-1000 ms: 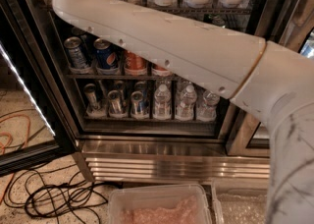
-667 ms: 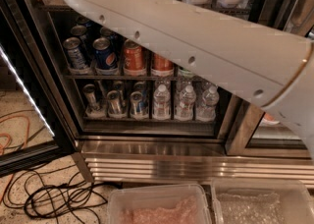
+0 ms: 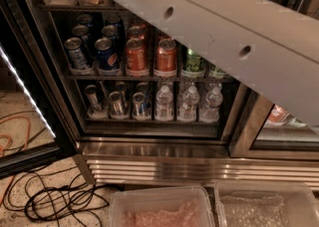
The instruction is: Pick orange can from top shelf of fridge
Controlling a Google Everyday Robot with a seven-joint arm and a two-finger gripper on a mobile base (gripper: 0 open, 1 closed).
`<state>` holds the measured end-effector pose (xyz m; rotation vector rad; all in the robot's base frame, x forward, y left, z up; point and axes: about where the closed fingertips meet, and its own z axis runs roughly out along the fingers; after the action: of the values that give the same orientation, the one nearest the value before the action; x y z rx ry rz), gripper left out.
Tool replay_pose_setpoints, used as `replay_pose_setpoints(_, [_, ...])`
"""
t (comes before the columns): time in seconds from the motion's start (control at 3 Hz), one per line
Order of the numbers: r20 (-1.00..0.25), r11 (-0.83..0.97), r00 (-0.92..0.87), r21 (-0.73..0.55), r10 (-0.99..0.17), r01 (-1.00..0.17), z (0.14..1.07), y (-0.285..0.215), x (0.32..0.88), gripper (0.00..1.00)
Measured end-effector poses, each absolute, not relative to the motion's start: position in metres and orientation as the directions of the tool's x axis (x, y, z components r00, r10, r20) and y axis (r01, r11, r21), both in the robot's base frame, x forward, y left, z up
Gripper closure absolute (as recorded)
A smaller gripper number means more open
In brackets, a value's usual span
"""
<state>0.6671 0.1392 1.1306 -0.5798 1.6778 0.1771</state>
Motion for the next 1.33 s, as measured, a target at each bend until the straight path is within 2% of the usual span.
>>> replay_pose_setpoints(0.33, [-0.946,0.832,-0.104,-0.213,-0.306,-0.512,1.121,0.147,0.656,1.0])
replay_pose_setpoints(0.67, [-0.95,0.832,-0.112,-0.194,-0.292,-0.52,1.115,0.147,0.651,1.0])
replay_pose_setpoints(1.0, [-0.945,0.845,-0.199,-0.123,-0.26,-0.52,1.088,0.145,0.621,1.0])
replay_pose_setpoints(1.33, [-0.907,0.884,-0.36,-0.025,-0.216,-0.467,1.04,0.138,0.576,1.0])
